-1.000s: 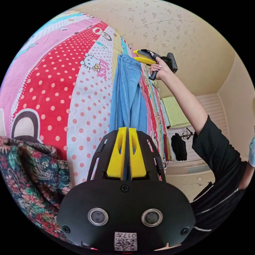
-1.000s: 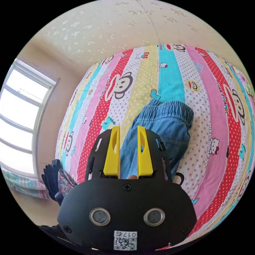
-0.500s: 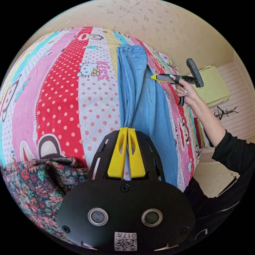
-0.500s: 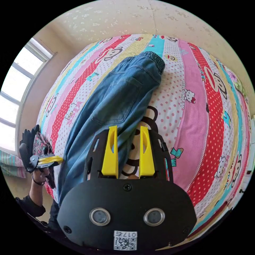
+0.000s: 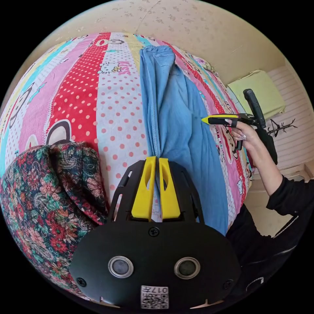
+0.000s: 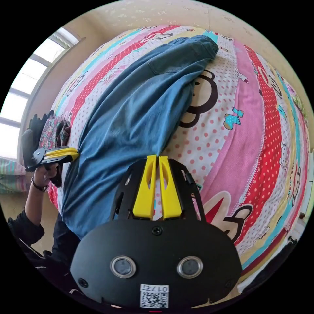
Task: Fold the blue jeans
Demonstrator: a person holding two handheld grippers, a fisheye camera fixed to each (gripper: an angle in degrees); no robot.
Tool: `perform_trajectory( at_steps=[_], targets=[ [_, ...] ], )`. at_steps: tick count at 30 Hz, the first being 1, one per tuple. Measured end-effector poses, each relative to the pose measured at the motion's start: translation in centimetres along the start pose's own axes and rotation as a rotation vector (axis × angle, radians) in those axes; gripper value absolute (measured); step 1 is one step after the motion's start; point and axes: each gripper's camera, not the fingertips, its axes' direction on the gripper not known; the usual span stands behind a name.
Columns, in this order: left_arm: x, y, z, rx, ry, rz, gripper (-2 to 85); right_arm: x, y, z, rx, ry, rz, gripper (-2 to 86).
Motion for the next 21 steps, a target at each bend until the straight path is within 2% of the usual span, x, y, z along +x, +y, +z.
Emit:
perform_trajectory(
  at_steps=[2,4,7,9,12,14,16,17,19,21],
  targets=[
    [0.3,1.1,-0.3,0.029,0.01,0.033,0.9,0.6,1.0,0.5,0.007,-0.049,-0.015,2.6],
    [0.1,2.5,-0.2,0.045,0.018,0.042,1.0,0.2,1.8,3.5,-0.072,0.075,-0.067,3.0],
    [-0.5,5.4,-2.7,0.12,0.191,0.034,2.3,-0.4,4.3,2.6,0.012,-0.001,-0.056,6.1],
    [0.4,8.4,-5.2,0.18,0.208,0.079,4.5,-2.5,8.7,-0.9,0.133,-0.015,-0.097,13.7],
    [4.1,15.2,-7.6,0.2,0.1,0.152,6.5,-6.5,16.3,-2.0,0.127,-0.091,-0.188,15.3],
    [6.7,19.1,-7.0,0.16,0.074,0.168,6.6,-9.0,20.9,-1.1,0.106,-0.134,-0.191,15.2],
    [9.9,23.0,-5.3,0.144,-0.048,0.163,5.4,-11.6,25.0,0.4,0.099,-0.128,-0.182,14.4],
    [10.7,23.7,-4.8,0.138,-0.094,0.169,4.5,-13.1,27.0,1.6,0.093,-0.11,-0.167,13.6],
    [12.9,25.2,-2.7,0.077,-0.314,0.218,0.6,-15.2,28.9,3.7,0.056,-0.128,-0.173,11.9],
    [13.1,25.6,-3.2,0.069,-0.318,0.198,-0.1,-17.1,30.4,6.0,0.008,-0.054,-0.214,7.6]
  ],
)
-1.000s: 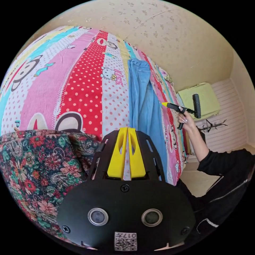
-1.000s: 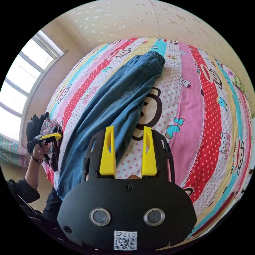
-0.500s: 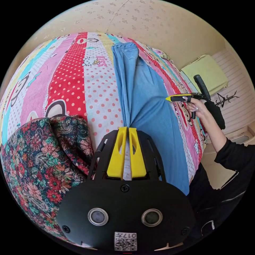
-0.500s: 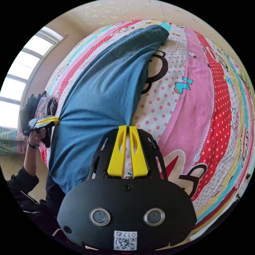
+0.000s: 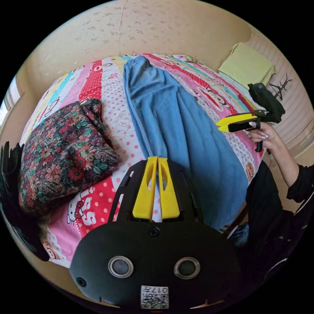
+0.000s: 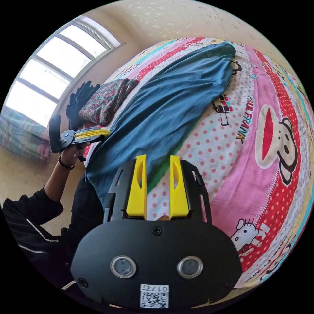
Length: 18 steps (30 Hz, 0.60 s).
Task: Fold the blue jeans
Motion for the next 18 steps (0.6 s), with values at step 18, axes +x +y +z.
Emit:
perform_trajectory(
  at_steps=[18],
  targets=[
    [2.0,10.8,-4.4,0.002,0.198,-0.113,4.7,-10.4,14.4,-3.0,0.045,-0.187,0.025,12.5]
  ],
)
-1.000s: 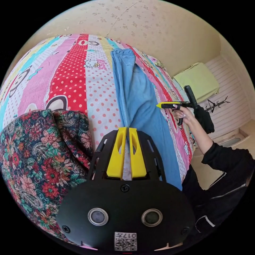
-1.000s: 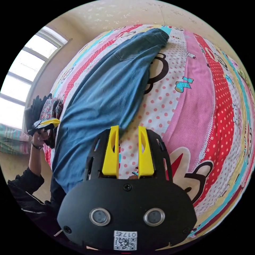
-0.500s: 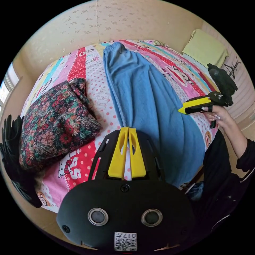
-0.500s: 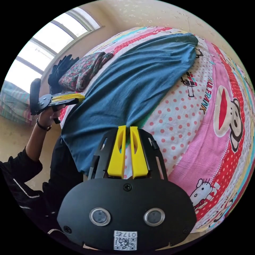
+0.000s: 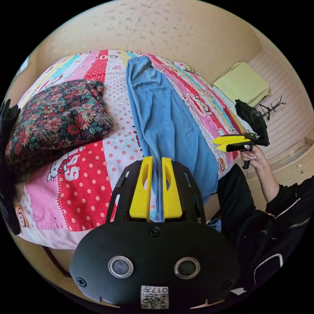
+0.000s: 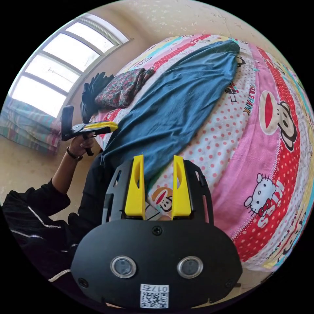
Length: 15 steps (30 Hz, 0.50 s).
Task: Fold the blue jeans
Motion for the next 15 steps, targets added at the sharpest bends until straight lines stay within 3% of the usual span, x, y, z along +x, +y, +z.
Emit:
perform_trajectory(
  at_steps=[6,9,13,15],
  targets=[
    [0.3,1.5,-3.7,0.025,-0.084,0.002,0.4,-3.6,3.1,0.5,0.011,0.032,0.016,10.6],
    [-1.2,2.7,-3.2,-0.013,0.007,-0.044,0.6,-4.9,4.9,1.2,-0.027,0.03,0.013,9.9],
    [-2.8,6.1,-5.6,0.136,0.231,-0.11,3.1,-7.5,7.5,2.4,-0.082,0.011,-0.039,9.5],
    [-2.7,7.6,-6.6,0.169,0.234,-0.119,4.0,-8.7,9.0,4.2,-0.135,0.075,-0.05,8.7]
  ],
)
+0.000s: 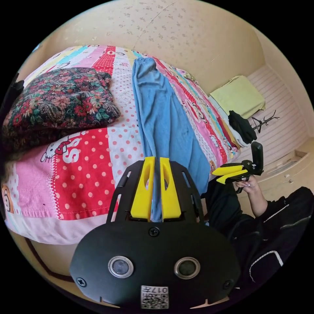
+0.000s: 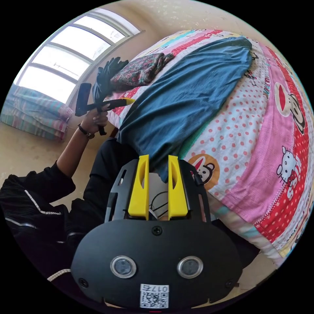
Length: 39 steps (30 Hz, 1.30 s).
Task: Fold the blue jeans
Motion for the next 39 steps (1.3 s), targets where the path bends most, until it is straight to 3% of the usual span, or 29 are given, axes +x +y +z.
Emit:
perform_trajectory(
  at_steps=[4,11,21,29,33,36,39],
  targets=[
    [2.1,2.2,-0.7,-0.02,-0.038,0.043,5.6,-1.6,0.9,1.6,0.013,-0.071,0.008,7.9],
    [3.3,3.4,1.8,-0.115,-0.108,0.025,5.7,-3.5,0.9,3.4,0.057,-0.007,0.079,6.9],
    [5.9,3.7,1.1,-0.186,-0.263,0.083,-0.2,-4.7,4.4,0.3,0.03,-0.041,0.053,1.9],
    [7.2,5.9,-2.6,-0.141,-0.217,0.059,0.4,-5.8,4.8,2.1,-0.024,0.011,0.044,4.7],
    [8.4,8.0,-2.8,-0.187,-0.158,0.071,6.7,-6.6,5.3,2.5,-0.008,-0.062,0.04,8.4],
    [9.0,9.0,-1.8,-0.203,-0.279,0.069,7.6,-6.5,4.8,4.2,-0.027,0.02,0.074,7.6],
    [9.3,9.2,-1.9,-0.222,-0.363,0.059,1.0,-6.6,4.7,4.3,-0.032,0.07,0.074,3.9]
  ],
)
